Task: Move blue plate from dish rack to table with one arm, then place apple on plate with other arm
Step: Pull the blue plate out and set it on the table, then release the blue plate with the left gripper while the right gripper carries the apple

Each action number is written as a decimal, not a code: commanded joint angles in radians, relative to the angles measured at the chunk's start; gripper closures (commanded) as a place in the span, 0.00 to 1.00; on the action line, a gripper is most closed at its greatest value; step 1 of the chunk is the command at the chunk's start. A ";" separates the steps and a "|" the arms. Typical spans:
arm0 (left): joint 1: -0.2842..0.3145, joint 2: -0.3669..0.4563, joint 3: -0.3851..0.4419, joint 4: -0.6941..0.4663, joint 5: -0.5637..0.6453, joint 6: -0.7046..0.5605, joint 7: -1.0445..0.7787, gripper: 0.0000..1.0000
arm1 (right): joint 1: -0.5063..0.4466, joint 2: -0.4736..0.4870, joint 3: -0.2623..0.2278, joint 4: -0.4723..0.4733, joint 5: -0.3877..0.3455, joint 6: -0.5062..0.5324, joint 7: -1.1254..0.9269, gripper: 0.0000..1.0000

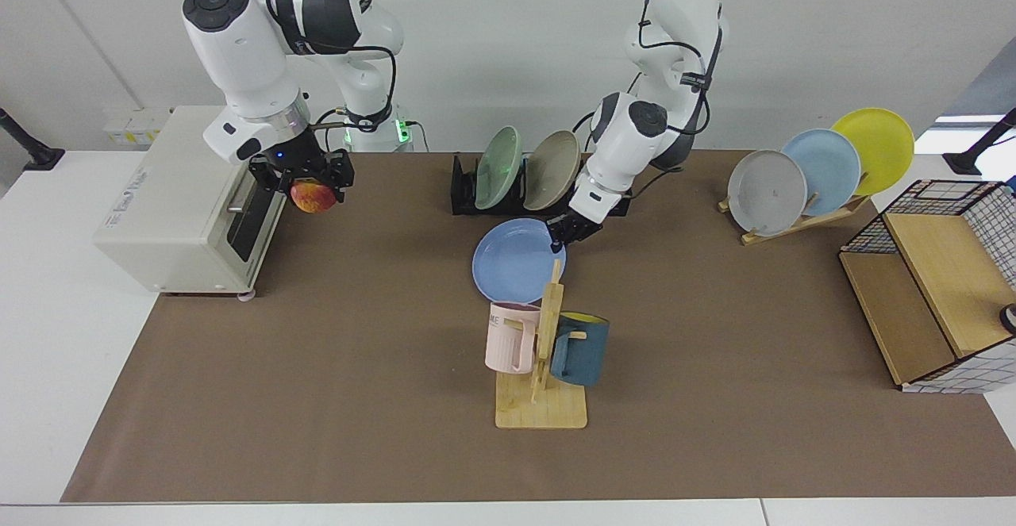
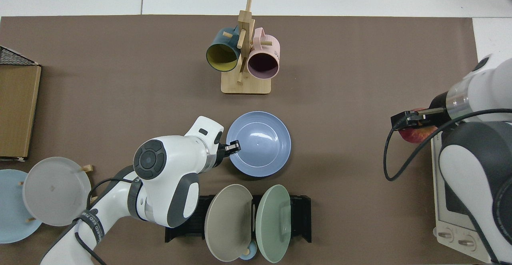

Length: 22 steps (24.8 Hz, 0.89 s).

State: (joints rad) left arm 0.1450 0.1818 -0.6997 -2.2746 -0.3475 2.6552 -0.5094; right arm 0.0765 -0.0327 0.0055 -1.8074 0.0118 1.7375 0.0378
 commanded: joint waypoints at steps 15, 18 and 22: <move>0.038 -0.097 0.097 0.173 0.318 -0.404 -0.083 0.01 | 0.110 0.007 0.002 -0.050 0.005 0.109 0.112 1.00; 0.039 -0.185 0.149 0.216 0.381 -0.552 -0.066 0.01 | 0.150 0.033 0.002 -0.050 0.005 0.140 0.174 1.00; 0.025 -0.269 0.239 0.280 0.381 -0.694 0.064 0.01 | 0.224 0.077 0.002 -0.050 0.002 0.192 0.264 1.00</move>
State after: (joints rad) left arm 0.1810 0.0232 -0.5318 -2.0316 0.0107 2.1064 -0.5425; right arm 0.2399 0.0034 0.0083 -1.8533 0.0132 1.8733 0.2124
